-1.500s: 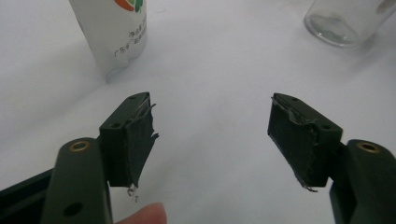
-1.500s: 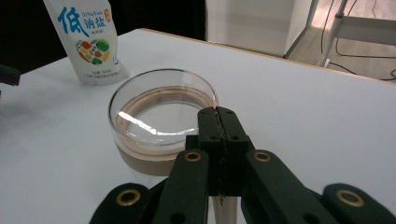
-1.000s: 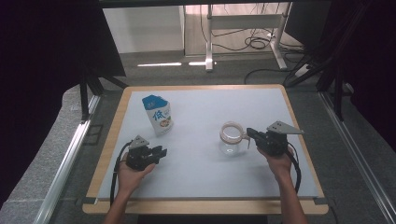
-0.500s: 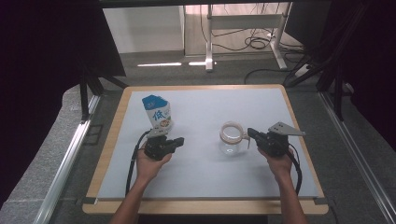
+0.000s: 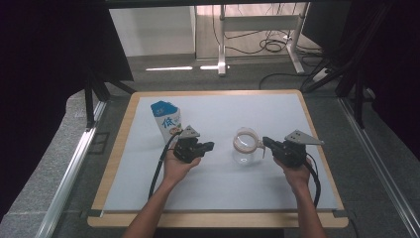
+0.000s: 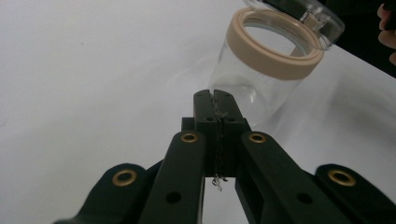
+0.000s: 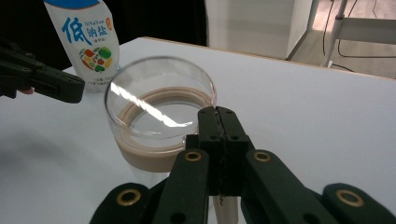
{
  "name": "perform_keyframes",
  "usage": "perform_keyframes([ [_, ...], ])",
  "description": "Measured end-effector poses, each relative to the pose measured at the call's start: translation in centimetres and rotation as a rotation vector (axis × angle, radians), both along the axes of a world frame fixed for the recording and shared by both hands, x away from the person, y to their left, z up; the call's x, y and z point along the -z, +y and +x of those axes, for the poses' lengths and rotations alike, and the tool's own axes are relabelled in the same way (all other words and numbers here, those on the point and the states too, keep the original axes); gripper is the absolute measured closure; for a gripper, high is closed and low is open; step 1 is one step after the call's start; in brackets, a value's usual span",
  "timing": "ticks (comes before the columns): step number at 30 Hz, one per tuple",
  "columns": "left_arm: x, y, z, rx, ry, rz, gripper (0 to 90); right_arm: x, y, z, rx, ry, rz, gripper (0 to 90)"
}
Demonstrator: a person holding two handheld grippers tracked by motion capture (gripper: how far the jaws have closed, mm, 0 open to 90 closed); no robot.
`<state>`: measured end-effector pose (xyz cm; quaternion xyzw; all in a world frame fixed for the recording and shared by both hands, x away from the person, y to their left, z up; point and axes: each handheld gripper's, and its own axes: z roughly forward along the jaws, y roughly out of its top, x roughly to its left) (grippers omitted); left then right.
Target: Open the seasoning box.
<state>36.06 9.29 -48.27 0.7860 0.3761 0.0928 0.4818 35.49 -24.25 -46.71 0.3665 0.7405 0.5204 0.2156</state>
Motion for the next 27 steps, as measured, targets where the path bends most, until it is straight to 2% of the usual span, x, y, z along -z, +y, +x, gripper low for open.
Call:
perform_keyframes([
  [5, 0.0, -1.0, 0.5, 0.023, 0.001, -0.008, 90.0, 0.1, 0.0, 0.0, 0.003, 0.005, -0.006, 90.0],
  [14, -1.6, -3.5, 1.5, 0.074, -0.023, -0.045, 90.0, 0.2, 0.0, 0.0, 0.002, 0.005, -0.005, 90.0],
  [27, -2.0, -4.8, 2.3, 0.106, -0.018, -0.068, 90.0, 0.3, -0.1, 0.1, 0.003, 0.002, 0.001, 90.0],
])
